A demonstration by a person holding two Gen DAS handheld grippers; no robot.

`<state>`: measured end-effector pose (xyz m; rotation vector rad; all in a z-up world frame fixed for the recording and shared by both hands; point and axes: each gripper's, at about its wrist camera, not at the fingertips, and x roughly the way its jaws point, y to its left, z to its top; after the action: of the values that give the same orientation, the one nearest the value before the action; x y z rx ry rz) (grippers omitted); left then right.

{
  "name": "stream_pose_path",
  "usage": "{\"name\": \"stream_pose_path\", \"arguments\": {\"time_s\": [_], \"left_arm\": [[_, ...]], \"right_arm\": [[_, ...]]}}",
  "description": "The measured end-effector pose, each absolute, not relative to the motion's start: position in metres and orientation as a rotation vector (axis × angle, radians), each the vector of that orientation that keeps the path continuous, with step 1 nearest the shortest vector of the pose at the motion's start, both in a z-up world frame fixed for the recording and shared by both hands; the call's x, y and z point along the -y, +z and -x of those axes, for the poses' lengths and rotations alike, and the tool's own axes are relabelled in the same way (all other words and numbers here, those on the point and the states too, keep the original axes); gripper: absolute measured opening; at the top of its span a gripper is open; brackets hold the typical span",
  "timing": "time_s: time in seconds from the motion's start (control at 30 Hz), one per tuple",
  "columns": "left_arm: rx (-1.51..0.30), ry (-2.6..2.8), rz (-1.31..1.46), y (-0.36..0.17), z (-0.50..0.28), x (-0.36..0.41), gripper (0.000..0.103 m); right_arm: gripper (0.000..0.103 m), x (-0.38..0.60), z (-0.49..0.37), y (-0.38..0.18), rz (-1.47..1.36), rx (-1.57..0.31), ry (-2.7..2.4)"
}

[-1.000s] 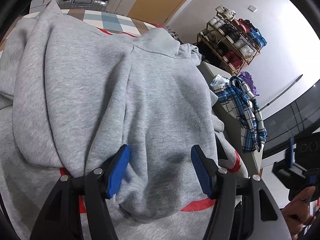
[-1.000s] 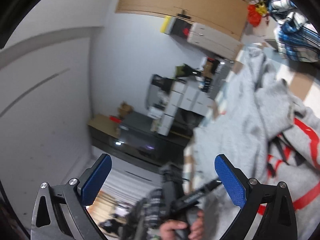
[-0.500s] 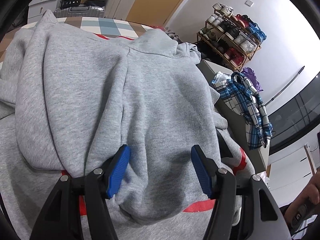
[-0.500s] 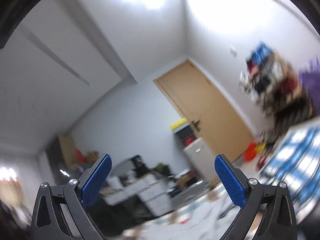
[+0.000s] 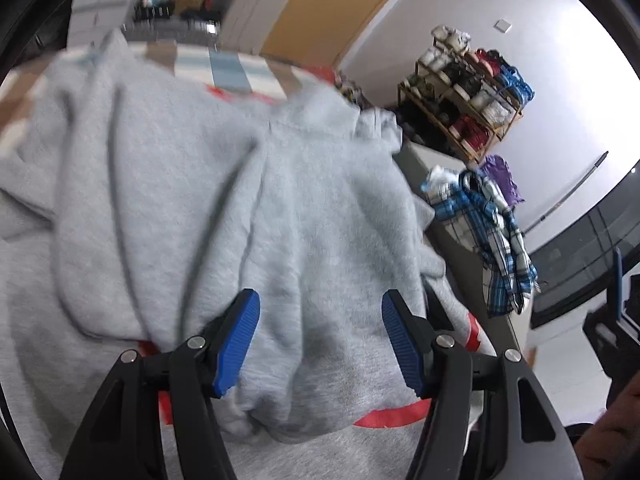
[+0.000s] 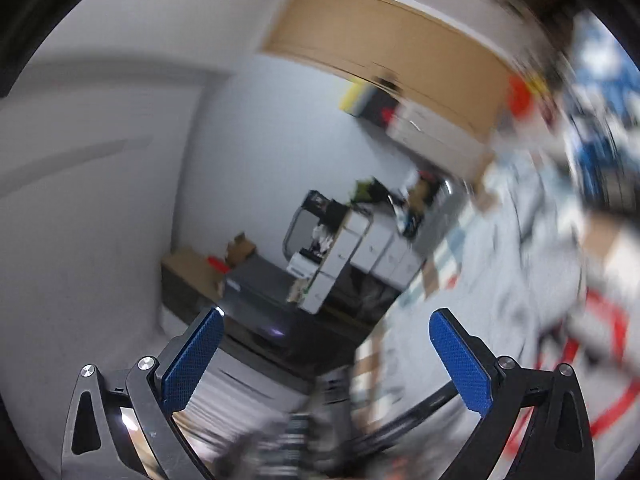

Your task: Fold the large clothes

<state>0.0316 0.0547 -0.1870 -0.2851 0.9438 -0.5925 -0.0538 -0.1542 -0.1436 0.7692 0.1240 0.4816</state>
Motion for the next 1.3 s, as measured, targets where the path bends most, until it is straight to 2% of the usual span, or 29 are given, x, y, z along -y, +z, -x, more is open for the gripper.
{"name": "stream_pose_path", "arguments": {"time_s": [0.1,0.3,0.5,0.8,0.93,1.3], "left_arm": [[-0.816,-0.532,0.235,-0.157,-0.013,-0.070,0.058],[-0.664,-0.407,0.118,-0.121,0.029,-0.099,0.059],[-0.658,-0.279,0.029,-0.130,0.062,-0.123,0.059],[-0.805,-0.150,0.056,-0.173,0.071,-0.150,0.059],[-0.835,-0.137,0.050,-0.181,0.082,-0.161,0.059],[-1.106,-0.149,0.135,-0.221,0.115,-0.201,0.059]], "right_arm": [[0.103,0.145,0.065,-0.140,-0.519,-0.046,0.378],[0.103,0.119,0.056,-0.154,-0.146,-0.199,0.064],[0.103,0.098,0.052,-0.169,0.061,-0.251,-0.063],[0.103,0.106,0.033,-0.210,-0.072,-0.559,0.023],[0.103,0.112,0.045,-0.202,-0.072,-0.517,-0.034],[0.103,0.121,0.059,-0.190,-0.087,-0.426,-0.064]]}}
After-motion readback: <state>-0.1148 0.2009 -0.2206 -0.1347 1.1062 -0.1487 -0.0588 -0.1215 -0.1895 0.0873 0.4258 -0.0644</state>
